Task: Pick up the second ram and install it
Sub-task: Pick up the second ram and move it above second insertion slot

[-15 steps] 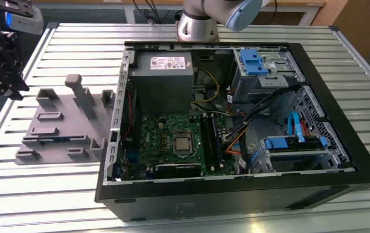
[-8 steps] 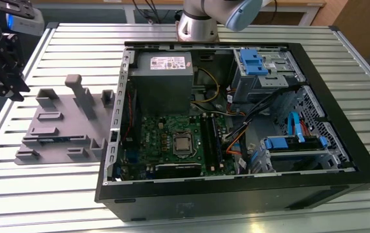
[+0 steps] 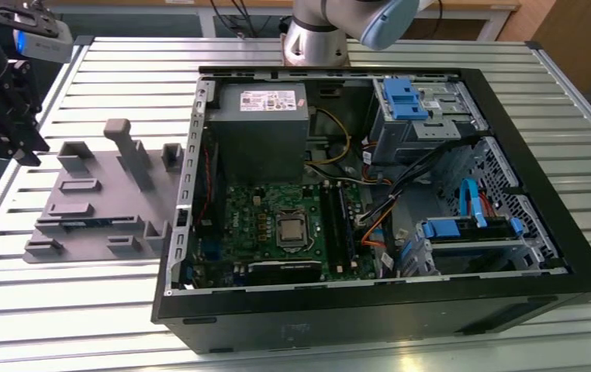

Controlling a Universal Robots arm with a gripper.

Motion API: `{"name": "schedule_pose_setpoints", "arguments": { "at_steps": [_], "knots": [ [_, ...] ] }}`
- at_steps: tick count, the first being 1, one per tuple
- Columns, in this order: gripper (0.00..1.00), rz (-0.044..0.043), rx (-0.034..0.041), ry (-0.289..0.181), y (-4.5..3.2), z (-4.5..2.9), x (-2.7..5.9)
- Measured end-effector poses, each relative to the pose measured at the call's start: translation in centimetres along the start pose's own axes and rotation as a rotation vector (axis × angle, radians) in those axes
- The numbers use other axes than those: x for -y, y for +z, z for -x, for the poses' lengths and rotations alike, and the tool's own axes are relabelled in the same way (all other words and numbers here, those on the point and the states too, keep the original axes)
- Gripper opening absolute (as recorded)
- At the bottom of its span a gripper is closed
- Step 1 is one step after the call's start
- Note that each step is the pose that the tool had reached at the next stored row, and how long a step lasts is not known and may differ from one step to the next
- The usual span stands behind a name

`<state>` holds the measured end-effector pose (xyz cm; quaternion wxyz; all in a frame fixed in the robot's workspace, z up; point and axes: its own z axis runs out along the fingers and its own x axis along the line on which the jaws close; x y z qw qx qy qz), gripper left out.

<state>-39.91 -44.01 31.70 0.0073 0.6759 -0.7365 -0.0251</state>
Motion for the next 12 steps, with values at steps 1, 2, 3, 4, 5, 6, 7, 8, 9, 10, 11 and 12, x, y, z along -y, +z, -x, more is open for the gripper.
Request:
{"name": "schedule_pose_setpoints", "arguments": {
  "at_steps": [1,2,3,4,5,6,7,8,9,10,11,12],
  "knots": [
    [0.31,0.0001,-0.0001,0.000,0.00,0.00,0.00],
    [0.31,-0.0001,0.0000,0.000,0.01,0.00,0.00],
    [0.31,-0.0012,0.0010,0.000,0.04,-0.01,-0.01],
    [0.31,-0.0013,0.0013,0.000,0.03,-0.01,-0.01],
    [0.31,-0.0014,0.0014,0.000,0.04,-0.02,-0.01],
    [0.31,-0.0012,0.0013,0.000,0.02,-0.04,-0.01],
    [0.31,-0.0014,0.0014,0.000,0.04,-0.06,0.00],
    [0.31,-0.0013,0.0013,0.000,0.05,-0.07,0.00],
    [0.31,-0.0012,0.0013,0.000,0.06,-0.07,0.00],
    [0.31,-0.0012,0.0013,0.000,0.10,-0.07,0.00],
    [0.31,-0.0014,0.0015,0.000,0.16,-0.07,0.00],
    [0.31,-0.0014,0.0014,0.000,0.21,-0.08,0.01]
  ]
}}
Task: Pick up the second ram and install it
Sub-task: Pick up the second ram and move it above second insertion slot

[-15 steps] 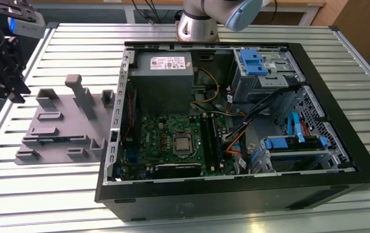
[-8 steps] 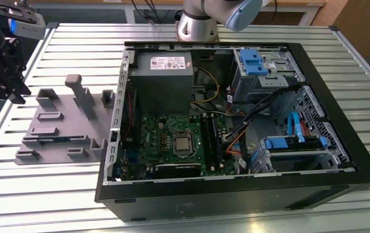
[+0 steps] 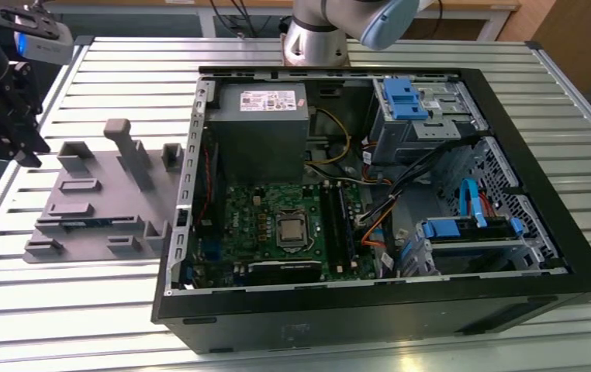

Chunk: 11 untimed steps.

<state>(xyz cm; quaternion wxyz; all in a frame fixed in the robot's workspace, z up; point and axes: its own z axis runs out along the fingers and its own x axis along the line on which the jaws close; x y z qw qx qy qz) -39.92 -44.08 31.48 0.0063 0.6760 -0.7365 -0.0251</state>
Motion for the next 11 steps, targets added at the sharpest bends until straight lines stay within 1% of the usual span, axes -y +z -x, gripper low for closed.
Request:
{"name": "schedule_pose_setpoints", "arguments": {
  "at_steps": [11],
  "knots": [
    [0.31,0.0001,-0.0001,0.000,0.78,-0.06,0.04]
  ]
}}
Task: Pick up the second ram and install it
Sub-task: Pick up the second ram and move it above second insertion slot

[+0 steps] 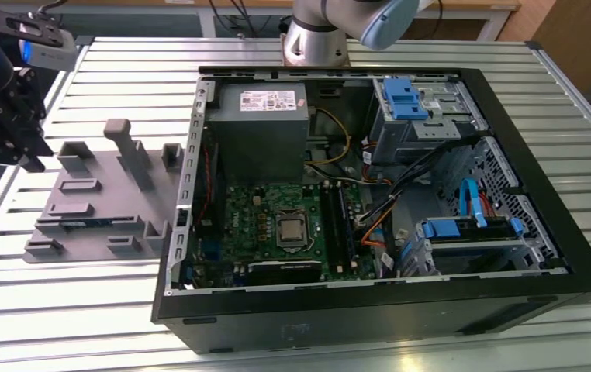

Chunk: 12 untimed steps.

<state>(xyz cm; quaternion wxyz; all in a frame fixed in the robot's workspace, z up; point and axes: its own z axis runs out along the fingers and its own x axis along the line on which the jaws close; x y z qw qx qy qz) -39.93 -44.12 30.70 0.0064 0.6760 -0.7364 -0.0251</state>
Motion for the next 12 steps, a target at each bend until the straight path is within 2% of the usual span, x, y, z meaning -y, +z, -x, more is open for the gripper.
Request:
{"name": "schedule_pose_setpoints", "arguments": {
  "at_steps": [5,12],
  "knots": [
    [0.31,0.0003,-0.0007,-0.013,0.57,-0.07,0.02],
    [0.31,0.0002,-0.0027,-0.021,0.69,-0.08,0.03]
  ]
}}
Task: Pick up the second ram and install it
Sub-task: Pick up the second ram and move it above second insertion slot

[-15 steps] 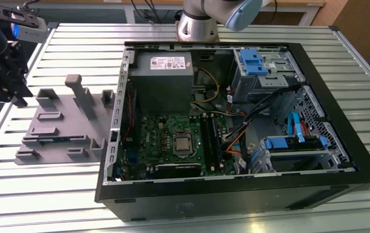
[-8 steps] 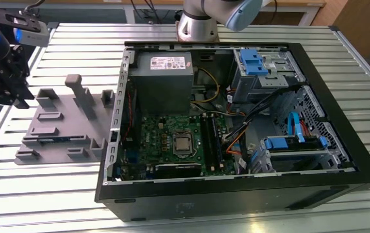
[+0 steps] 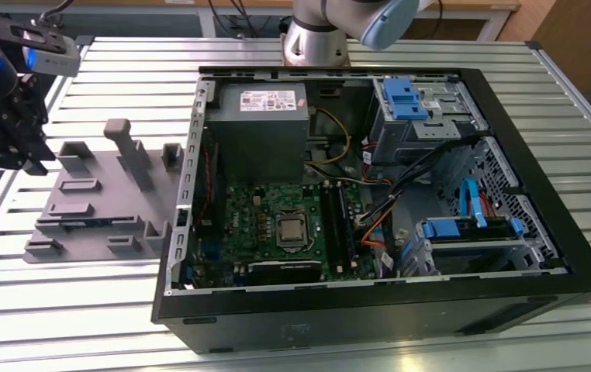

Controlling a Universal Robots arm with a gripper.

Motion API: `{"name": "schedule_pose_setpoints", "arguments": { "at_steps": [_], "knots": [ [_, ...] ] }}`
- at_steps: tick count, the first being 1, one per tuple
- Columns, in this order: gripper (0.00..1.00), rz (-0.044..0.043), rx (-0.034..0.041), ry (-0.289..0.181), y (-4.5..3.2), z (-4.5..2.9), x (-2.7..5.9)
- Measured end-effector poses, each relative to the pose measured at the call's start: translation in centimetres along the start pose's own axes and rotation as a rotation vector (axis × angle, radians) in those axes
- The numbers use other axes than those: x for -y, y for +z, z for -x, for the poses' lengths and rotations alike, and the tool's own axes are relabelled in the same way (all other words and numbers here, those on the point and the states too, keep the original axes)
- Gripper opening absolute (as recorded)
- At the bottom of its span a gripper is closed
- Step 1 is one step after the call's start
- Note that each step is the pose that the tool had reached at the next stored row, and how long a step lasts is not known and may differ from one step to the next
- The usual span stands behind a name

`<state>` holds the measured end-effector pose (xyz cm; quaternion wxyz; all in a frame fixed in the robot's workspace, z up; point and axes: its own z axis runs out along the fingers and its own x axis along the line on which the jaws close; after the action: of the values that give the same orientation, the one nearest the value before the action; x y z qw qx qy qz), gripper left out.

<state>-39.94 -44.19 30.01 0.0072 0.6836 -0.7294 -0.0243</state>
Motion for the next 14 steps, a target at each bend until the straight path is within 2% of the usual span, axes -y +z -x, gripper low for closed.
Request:
{"name": "schedule_pose_setpoints", "arguments": {
  "at_steps": [14],
  "knots": [
    [0.31,0.0002,-0.0006,-0.015,0.48,-0.14,0.03]
  ]
}}
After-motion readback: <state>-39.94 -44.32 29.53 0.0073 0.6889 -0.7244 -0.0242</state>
